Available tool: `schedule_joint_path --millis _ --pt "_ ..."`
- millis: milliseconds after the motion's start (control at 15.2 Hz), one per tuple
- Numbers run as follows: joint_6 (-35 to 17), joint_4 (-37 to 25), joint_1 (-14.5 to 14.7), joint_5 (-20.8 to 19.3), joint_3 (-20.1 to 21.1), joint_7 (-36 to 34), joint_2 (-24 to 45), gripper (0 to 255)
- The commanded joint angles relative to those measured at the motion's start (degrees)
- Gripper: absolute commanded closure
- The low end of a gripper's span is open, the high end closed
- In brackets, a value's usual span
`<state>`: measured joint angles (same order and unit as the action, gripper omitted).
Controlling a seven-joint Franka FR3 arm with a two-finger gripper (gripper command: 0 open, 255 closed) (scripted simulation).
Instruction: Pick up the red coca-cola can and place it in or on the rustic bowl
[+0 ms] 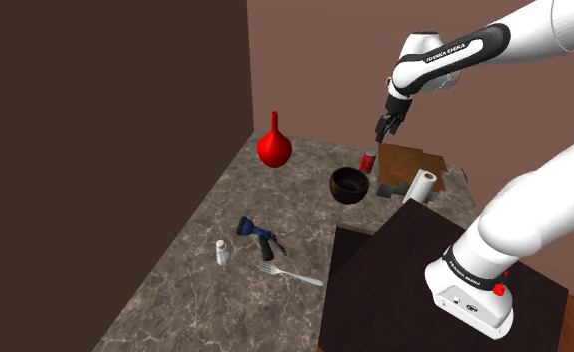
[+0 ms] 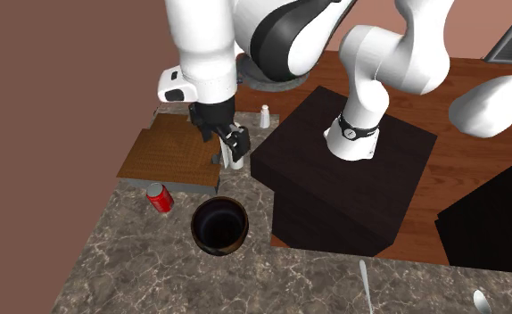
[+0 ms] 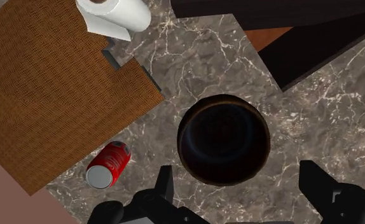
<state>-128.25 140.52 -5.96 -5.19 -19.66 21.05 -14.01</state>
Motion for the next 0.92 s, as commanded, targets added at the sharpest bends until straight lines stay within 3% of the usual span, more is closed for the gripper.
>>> schedule_joint_path --millis 0,462,858 --pt "-3.09 -1.25 -0.06 1.25 -1.54 2.62 4.38 0" --pt "-10.84 -8.57 -1.45 9.99 -4.33 13.43 20.79 0" --pt "-14.11 -17.88 -6.19 18.23 -2.39 22.08 34.85 0"
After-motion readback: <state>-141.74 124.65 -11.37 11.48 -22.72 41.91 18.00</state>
